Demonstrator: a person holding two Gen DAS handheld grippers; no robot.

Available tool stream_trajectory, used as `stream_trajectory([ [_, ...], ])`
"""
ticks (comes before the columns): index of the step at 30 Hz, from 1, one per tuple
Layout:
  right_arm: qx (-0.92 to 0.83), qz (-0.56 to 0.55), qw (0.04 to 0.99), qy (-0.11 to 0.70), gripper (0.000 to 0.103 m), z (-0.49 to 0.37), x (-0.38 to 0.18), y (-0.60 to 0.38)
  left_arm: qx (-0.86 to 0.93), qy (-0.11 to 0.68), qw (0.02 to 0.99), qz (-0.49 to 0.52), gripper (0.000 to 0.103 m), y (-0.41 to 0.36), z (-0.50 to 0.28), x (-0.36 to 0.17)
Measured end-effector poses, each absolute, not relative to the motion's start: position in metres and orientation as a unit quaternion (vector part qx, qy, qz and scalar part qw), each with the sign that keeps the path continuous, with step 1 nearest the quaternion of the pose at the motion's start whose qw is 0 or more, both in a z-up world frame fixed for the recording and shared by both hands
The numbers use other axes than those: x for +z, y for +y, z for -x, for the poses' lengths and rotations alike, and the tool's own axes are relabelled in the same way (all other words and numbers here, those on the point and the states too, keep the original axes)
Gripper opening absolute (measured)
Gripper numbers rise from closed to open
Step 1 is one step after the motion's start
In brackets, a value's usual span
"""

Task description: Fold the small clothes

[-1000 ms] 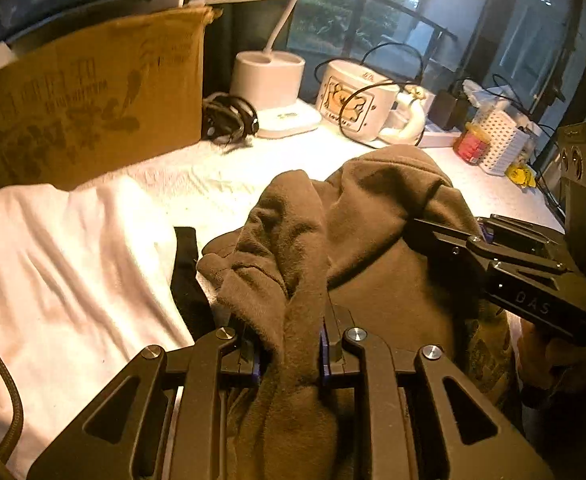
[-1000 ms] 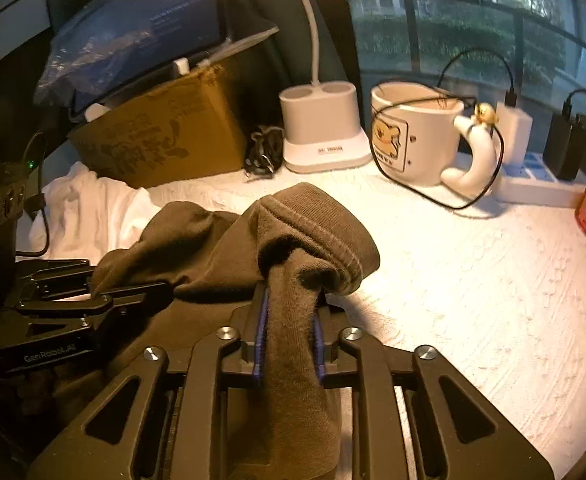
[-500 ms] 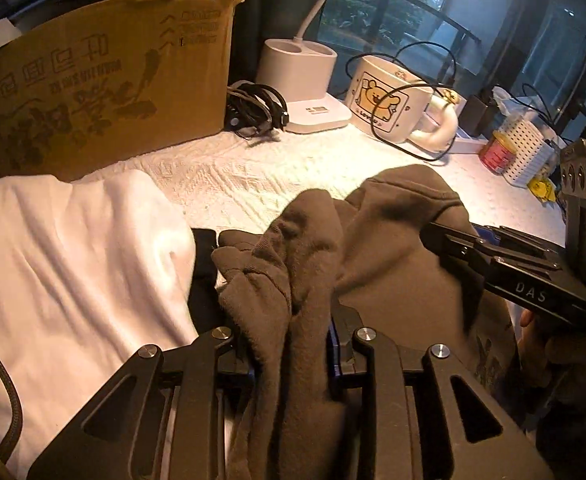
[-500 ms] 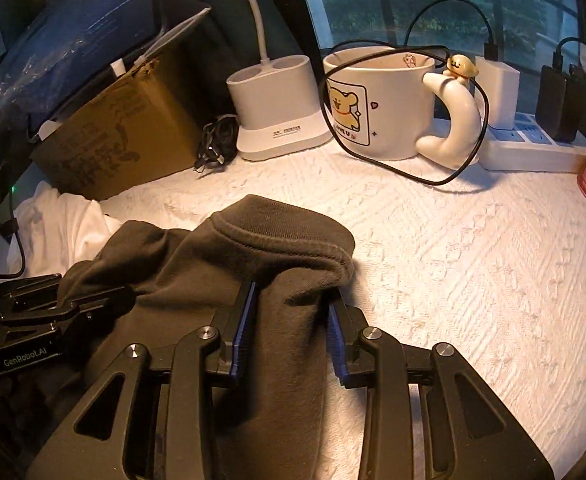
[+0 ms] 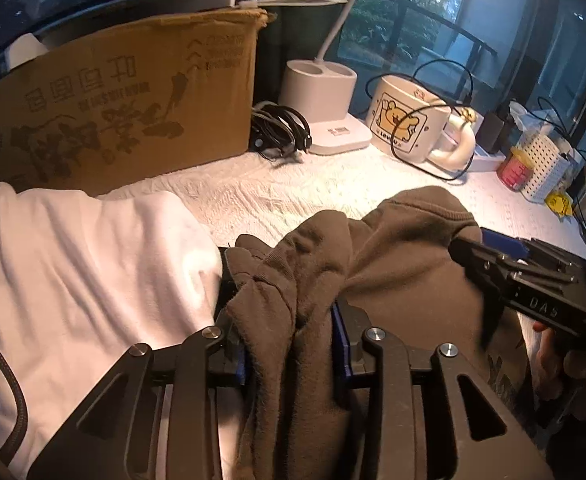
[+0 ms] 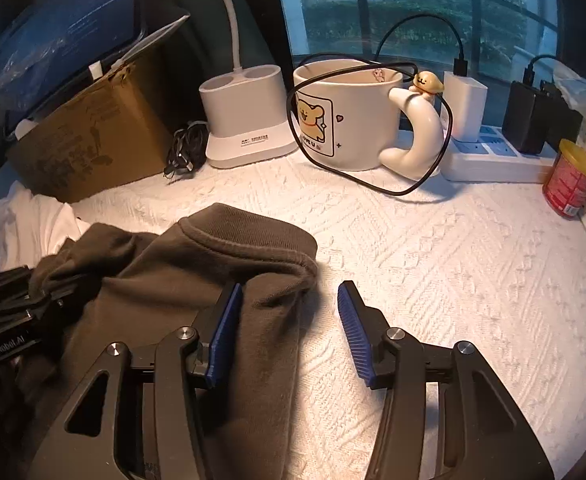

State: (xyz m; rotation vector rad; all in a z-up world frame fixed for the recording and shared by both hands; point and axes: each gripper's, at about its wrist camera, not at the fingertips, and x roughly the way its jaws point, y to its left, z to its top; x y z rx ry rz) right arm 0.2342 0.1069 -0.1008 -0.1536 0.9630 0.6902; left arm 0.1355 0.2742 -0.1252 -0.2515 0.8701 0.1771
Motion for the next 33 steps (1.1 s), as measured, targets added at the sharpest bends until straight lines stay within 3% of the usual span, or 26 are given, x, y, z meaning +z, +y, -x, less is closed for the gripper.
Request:
stream_trajectory([
  [16,0.314,0.088,0.834,0.444,0.053,-0.198,-0.082,0.097,0.113,0.381,0.909,0.129,0.035,0.271,-0.101,-0.094],
  [33,0.328,0.098,0.821,0.457,0.053,-0.143,-0.084,0.072,0.083,0.415,0.895,0.14,0.035,0.243,-0.043,-0.11],
])
